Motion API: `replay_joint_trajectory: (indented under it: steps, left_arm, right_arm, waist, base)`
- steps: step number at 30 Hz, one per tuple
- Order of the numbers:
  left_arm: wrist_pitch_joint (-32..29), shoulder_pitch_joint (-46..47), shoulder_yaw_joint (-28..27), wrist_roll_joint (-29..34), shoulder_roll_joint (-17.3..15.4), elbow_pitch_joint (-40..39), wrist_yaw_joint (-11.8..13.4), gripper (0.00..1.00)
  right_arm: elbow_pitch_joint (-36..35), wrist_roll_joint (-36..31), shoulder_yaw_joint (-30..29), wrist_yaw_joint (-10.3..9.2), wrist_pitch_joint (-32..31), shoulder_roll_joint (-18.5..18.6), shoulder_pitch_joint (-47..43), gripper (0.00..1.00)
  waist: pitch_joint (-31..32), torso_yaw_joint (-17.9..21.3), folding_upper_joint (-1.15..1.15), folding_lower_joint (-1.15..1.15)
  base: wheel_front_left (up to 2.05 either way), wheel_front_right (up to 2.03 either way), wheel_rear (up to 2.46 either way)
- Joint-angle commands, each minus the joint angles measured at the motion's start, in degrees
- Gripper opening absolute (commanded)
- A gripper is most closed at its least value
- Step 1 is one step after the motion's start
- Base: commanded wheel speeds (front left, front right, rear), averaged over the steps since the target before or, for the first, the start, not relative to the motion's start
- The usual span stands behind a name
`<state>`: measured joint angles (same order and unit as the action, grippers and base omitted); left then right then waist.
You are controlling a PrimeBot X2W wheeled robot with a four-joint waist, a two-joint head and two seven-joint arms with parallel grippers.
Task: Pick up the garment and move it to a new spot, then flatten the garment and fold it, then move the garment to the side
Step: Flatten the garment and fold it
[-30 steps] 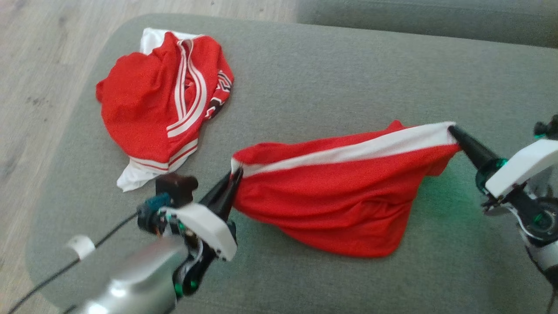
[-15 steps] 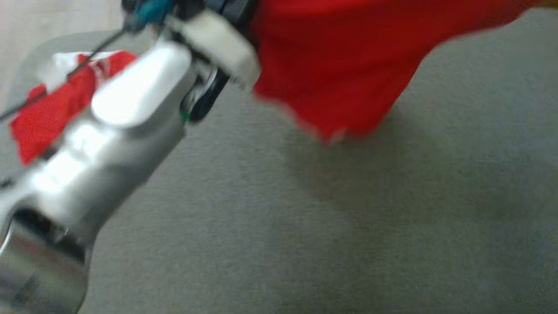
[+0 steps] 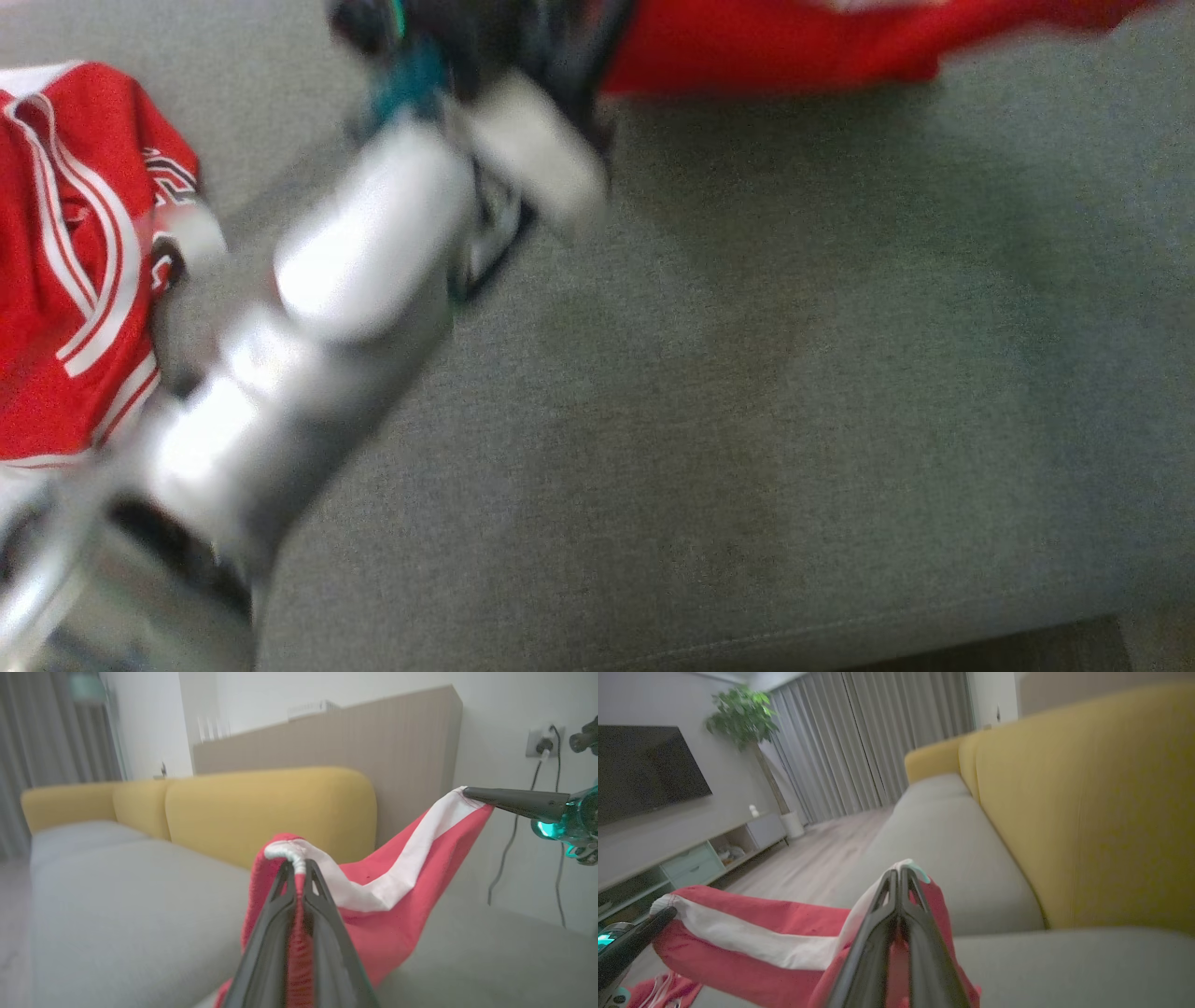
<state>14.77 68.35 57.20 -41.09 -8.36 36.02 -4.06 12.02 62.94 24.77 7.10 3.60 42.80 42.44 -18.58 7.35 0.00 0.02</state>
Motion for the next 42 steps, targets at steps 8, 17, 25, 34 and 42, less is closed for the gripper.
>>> replay_joint_trajectory:
  steps: [8,17,25,34,42]
  left_arm:
    - [0.2,-30.7,-7.0,4.4,-3.2,-11.7,-1.0,0.00]
    - [0.2,-51.3,-9.3,7.5,-8.2,-24.5,2.2,0.00]
    - [-1.9,-46.7,-11.0,3.5,-4.7,-28.2,1.0,0.00]
    - [-2.9,-34.5,-13.9,0.6,2.6,-16.8,0.5,0.00]
    - [-3.2,-24.8,-14.7,-2.5,5.1,-7.7,-0.2,0.00]
  right_arm:
    - [-12.3,5.4,-5.1,0.39,7.2,2.7,-33.5,0.00]
    - [-25.6,8.2,-18.5,0.39,9.1,4.4,-62.5,0.00]
    - [-25.5,5.9,-27.2,0.39,2.2,3.4,-59.7,0.00]
    - [-13.9,-3.5,-21.0,0.39,-7.2,0.6,-35.3,0.00]
    - [0.2,-11.9,-9.6,0.39,-10.5,-1.8,-13.2,0.00]
  waist:
    - [2.7,-2.0,0.00,-0.02]
    - [6.2,-4.6,0.00,-0.02]
    - [2.2,-8.1,0.00,-0.02]
    - [-2.5,-9.1,0.00,-0.02]
    - [-6.9,-9.2,0.00,-0.02]
  base:
    - [0.00,0.00,0.00]
    - [0.00,0.00,0.00]
    - [0.00,0.00,0.00]
    - [0.00,0.00,0.00]
    - [0.00,0.00,0.00]
